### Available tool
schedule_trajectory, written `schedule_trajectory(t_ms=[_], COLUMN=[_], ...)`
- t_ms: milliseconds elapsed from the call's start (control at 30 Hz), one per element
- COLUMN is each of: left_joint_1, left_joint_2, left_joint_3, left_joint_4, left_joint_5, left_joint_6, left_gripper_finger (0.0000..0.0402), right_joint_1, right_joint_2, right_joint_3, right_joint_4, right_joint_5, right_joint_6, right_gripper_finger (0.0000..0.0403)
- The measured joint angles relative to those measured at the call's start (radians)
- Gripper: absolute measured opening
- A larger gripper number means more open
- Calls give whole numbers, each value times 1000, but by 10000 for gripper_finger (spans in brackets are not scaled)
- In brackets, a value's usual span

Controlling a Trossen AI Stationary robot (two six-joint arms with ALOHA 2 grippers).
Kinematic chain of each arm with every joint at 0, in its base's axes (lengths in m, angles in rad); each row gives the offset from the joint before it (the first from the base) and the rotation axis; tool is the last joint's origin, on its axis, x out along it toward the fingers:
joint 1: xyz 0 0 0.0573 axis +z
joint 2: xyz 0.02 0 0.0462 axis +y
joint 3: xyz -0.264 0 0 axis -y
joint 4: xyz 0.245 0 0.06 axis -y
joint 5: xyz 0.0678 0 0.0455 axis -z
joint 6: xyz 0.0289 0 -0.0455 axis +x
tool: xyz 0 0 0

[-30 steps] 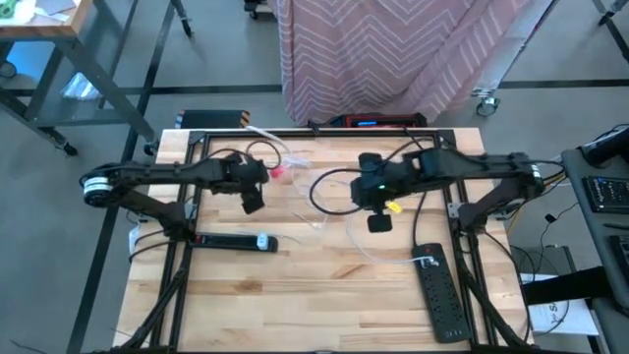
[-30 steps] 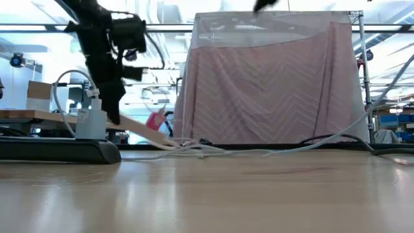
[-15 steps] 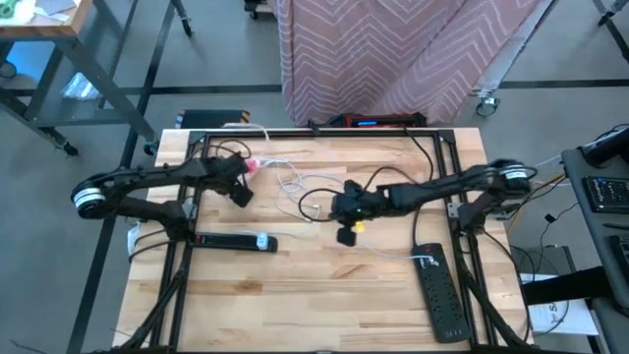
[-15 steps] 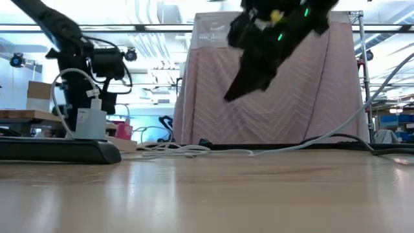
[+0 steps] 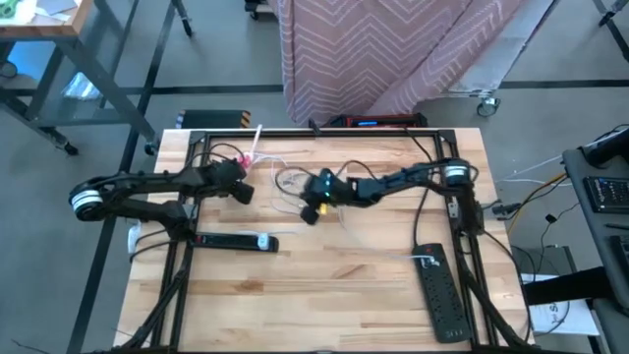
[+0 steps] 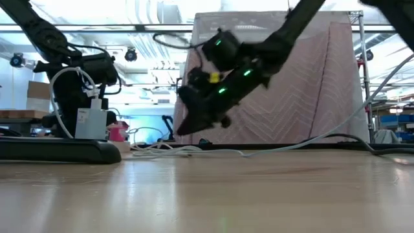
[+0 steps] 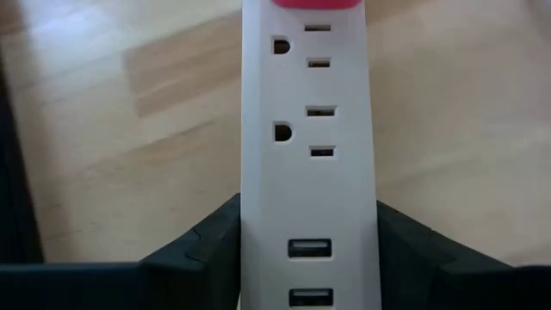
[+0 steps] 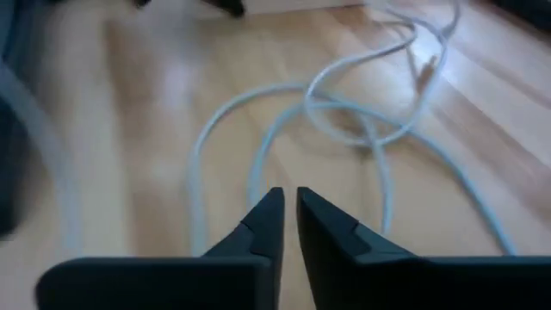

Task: Plug in charger cables
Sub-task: Adjust the charger cables on the table

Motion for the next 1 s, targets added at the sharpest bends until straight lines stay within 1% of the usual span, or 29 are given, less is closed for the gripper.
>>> schedule_trajectory(t_ms=[100, 167, 267, 300, 367, 433, 533, 633, 700, 767, 867, 1000], left_joint_1=[0, 0, 0, 0, 0, 0, 0, 0, 0, 0, 0, 0], left_joint_2=[-2, -6, -8, -8, -7, -7, -7, -7, -7, -7, -7, -7], left_joint_3=[-20, -25, -24, -25, -28, -30, -40, -52, -57, -59, -60, -60], left_joint_4=[35, 47, 53, 53, 55, 52, 54, 58, 58, 57, 57, 56], left_joint_5=[-29, -44, -44, -44, -57, -77, -90, -101, -112, -118, -119, -119], left_joint_6=[-35, -40, 16, 21, 21, 28, 28, 28, 28, 28, 28, 26], left_gripper_finger=[186, 192, 196, 197, 196, 193, 188, 187, 189, 191, 191, 185], right_joint_1=[-35, -47, -59, -61, -62, -56, -45, -36, -36, -37, -37, -16], right_joint_2=[90, 130, 186, 204, 231, 237, 212, 172, 138, 113, 74, 18], right_joint_3=[99, 163, 276, 309, 373, 407, 405, 393, 374, 355, 322, 247], right_joint_4=[-1, -45, -197, -282, -407, -507, -679, -848, -924, -982, -1093, -1218], right_joint_5=[-42, -52, -55, -54, -52, -26, 20, 120, 141, 134, 101, -15], right_joint_6=[-3, -7, 8, 11, 2, -19, -23, -14, -14, -5, 37, 135], right_gripper_finger=[50, 68, 86, 89, 91, 87, 70, 46, 28, 9, 4, 1])
